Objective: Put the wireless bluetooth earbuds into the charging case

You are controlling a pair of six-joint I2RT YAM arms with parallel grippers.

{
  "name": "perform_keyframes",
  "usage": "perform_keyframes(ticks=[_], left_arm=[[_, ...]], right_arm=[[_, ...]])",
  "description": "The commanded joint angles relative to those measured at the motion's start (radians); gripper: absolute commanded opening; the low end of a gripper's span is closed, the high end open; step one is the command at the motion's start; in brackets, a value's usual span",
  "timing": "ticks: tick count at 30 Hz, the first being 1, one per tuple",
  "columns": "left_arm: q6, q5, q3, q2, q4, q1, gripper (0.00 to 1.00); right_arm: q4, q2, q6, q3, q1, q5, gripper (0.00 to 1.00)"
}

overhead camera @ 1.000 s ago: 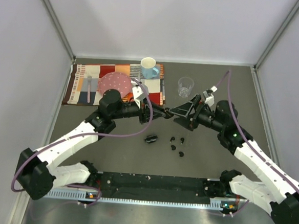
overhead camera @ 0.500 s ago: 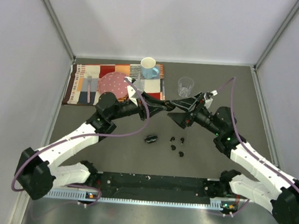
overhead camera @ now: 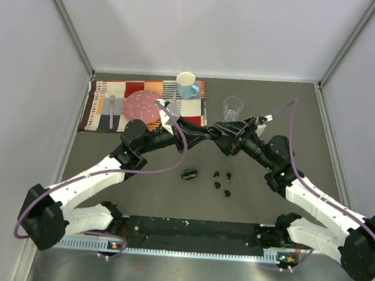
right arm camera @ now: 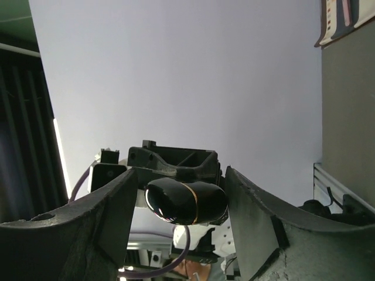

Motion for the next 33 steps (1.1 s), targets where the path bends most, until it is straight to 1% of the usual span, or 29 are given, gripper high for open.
perform_keyframes(ticks=[1,3,4,7,8,9,11,13,14,15,17,19,20,21,23,24,26,27,28,31,32,33], left_arm=[[-0.001,-0.038,-0.014,-0.025,0.067,-0.013,0.0],[0.002,-0.048,-0.017,-0.03,0.073,-0.013,0.0],[0.002,-0.049,-0.015,-0.03,0.073,-0.015,0.0],[0.005,-0.056,-0.015,-0.027,0.073,-0.015,0.0],[0.007,-0.058,-0.015,-0.028,0.073,-0.015,0.0],[0.005,-0.059,-0.017,-0.03,0.074,-0.015,0.0],[0.005,-0.058,-0.015,-0.03,0.076,-0.016,0.0],[0.005,-0.056,-0.02,-0.031,0.077,-0.016,0.0],[0.005,-0.056,-0.02,-0.033,0.077,-0.016,0.0],[0.005,-0.058,-0.024,-0.035,0.077,-0.016,0.0],[0.007,-0.056,-0.027,-0.038,0.08,-0.018,0.0],[0.005,-0.058,-0.032,-0.039,0.08,-0.018,0.0],[0.007,-0.055,-0.032,-0.038,0.082,-0.018,0.0],[0.007,-0.052,-0.032,-0.038,0.08,-0.018,0.0],[0.007,-0.041,-0.029,-0.038,0.079,-0.019,0.0],[0.005,-0.033,-0.027,-0.033,0.079,-0.019,0.0],[0.002,-0.021,-0.02,-0.022,0.074,-0.019,0.0],[0.001,-0.009,-0.015,-0.019,0.071,-0.019,0.02],[-0.001,-0.006,-0.012,-0.016,0.068,-0.019,0.1],[-0.005,0.017,-0.001,-0.002,0.064,-0.019,0.19],[-0.007,0.022,0.006,0.005,0.059,-0.019,0.25],[-0.005,0.031,0.009,0.01,0.051,-0.018,0.26]], right_arm=[[0.103,0.016,0.045,0.018,0.034,0.005,0.62],[0.103,0.019,0.043,0.026,0.051,0.01,0.67],[0.107,0.02,0.042,0.026,0.055,0.013,0.67],[0.129,0.026,0.054,0.025,0.059,0.016,0.64],[0.136,0.027,0.057,0.019,0.059,0.019,0.62],[0.141,0.025,0.063,0.015,0.06,0.025,0.57],[0.152,0.022,0.068,0.006,0.062,0.034,0.55],[0.147,0.016,0.068,0.003,0.062,0.045,0.55],[0.149,0.013,0.068,0.0,0.06,0.048,0.56],[0.152,0.013,0.069,-0.003,0.062,0.054,0.6],[0.162,0.011,0.074,-0.009,0.062,0.057,0.61],[0.172,0.01,0.078,-0.014,0.062,0.068,0.55],[0.179,0.008,0.079,-0.017,0.06,0.07,0.49],[0.182,0.008,0.077,-0.018,0.062,0.07,0.38],[0.181,0.008,0.071,-0.015,0.06,0.068,0.26],[0.175,0.011,0.062,-0.012,0.062,0.06,0.14],[0.166,0.013,0.046,-0.005,0.062,0.053,0.07],[0.155,0.014,0.04,0.0,0.063,0.042,0.02],[0.146,0.016,0.036,0.003,0.06,0.039,0.01],[0.1,0.013,0.005,0.026,0.062,0.022,0.0],[0.086,0.01,-0.019,0.034,0.063,0.019,0.0],[0.051,0.01,-0.03,0.041,0.062,0.011,0.0]])
